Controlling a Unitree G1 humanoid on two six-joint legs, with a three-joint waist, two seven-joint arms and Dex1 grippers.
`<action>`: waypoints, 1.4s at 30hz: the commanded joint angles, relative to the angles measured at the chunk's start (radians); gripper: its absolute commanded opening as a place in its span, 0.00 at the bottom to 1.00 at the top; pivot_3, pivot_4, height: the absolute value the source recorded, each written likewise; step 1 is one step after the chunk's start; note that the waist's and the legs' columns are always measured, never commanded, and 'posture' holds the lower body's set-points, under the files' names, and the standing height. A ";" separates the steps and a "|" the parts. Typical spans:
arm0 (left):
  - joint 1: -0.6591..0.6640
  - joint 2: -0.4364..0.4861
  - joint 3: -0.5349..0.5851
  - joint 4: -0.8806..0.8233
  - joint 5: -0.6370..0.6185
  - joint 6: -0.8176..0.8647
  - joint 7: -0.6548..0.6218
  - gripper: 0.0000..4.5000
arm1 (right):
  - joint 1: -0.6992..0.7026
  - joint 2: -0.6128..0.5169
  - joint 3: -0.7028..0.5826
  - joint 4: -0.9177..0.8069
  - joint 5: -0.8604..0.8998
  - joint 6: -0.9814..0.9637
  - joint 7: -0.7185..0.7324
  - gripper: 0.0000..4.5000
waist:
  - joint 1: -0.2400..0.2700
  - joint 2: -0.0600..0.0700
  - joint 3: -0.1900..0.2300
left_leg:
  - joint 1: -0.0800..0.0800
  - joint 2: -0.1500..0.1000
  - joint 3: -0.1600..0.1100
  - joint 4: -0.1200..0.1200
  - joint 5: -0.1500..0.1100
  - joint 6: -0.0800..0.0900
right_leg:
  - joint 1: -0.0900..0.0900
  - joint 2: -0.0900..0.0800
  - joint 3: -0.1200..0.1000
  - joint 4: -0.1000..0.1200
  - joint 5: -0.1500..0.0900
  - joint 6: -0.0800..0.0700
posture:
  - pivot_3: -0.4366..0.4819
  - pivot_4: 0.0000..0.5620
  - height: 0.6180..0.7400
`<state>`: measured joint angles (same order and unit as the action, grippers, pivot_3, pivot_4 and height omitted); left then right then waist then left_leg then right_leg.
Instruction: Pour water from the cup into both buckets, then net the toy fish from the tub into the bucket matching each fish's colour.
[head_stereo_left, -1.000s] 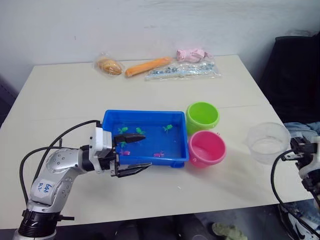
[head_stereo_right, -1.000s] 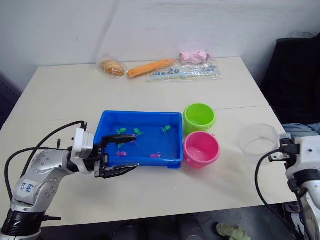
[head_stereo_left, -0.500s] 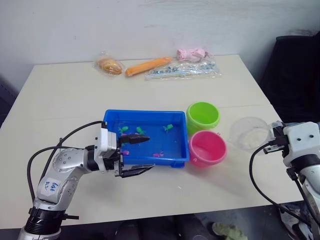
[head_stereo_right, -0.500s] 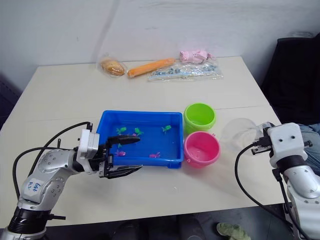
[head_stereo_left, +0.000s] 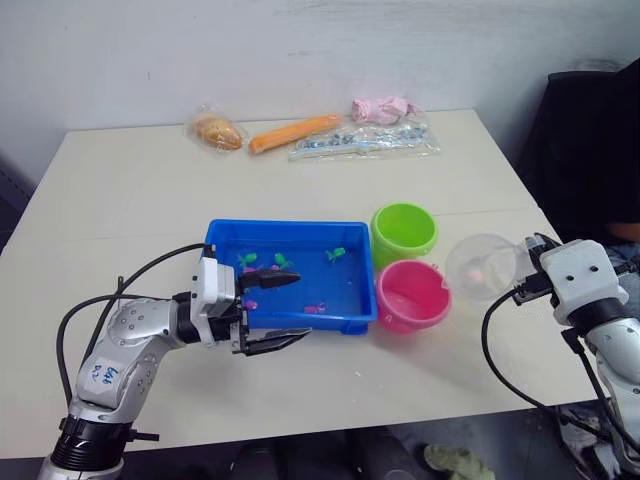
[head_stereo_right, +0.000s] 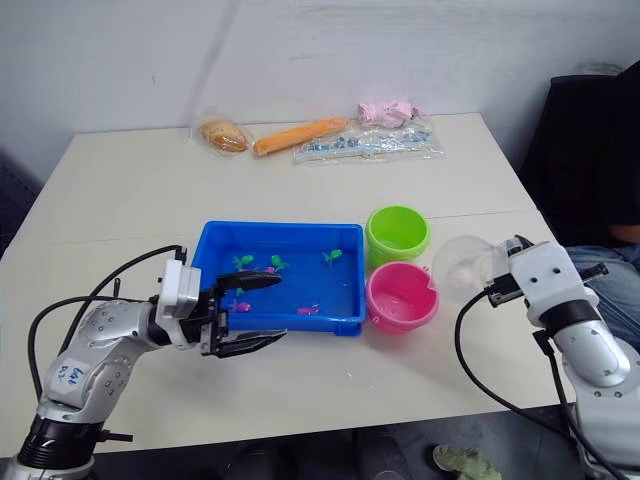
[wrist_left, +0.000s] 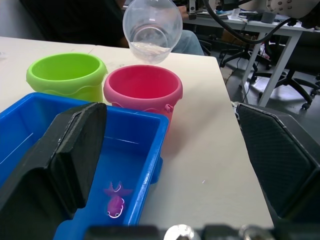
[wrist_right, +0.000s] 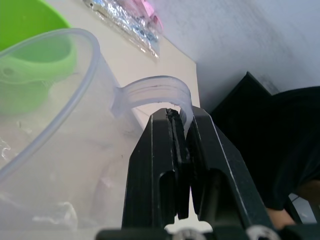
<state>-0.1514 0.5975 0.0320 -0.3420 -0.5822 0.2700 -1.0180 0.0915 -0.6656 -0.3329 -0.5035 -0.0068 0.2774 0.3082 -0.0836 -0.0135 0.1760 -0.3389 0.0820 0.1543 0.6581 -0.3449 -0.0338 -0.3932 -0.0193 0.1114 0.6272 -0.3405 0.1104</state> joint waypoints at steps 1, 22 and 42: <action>0.000 -0.004 0.004 -0.034 0.002 -0.019 0.005 1.00 | -0.023 -0.009 0.002 -0.009 -0.040 -0.038 -0.003 0.03 | 0.000 0.000 0.000 | 0.000 0.000 0.000 0.000 0.000 0.000 | 0.000 0.000 0.000 0.000 0.000 0.000 | 0.48 0.27 1.00; 0.011 -0.012 0.000 -0.041 0.003 -0.023 0.022 1.00 | -0.047 -0.055 0.052 0.058 -0.261 -0.251 0.007 0.03 | 0.000 0.000 0.000 | 0.000 0.000 0.004 0.002 0.000 0.000 | 0.000 0.000 0.000 0.001 0.000 0.000 | 0.48 0.27 1.00; 0.013 -0.013 -0.002 -0.039 0.006 -0.023 0.026 1.00 | -0.086 -0.045 0.064 0.054 -0.329 -0.318 -0.004 0.03 | 0.000 0.000 0.000 | 0.000 0.001 0.004 0.004 0.000 0.000 | 0.000 0.001 0.001 0.002 0.000 0.000 | 0.48 0.27 1.00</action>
<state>-0.1452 0.5893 0.0275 -0.3462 -0.5805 0.2658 -0.9958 0.0206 -0.7044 -0.2454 -0.4227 -0.3276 -0.0219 0.3149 -0.0838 -0.0135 0.1760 -0.3389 0.0831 0.1587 0.6620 -0.3450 -0.0340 -0.3932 -0.0178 0.1121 0.6294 -0.3405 0.1104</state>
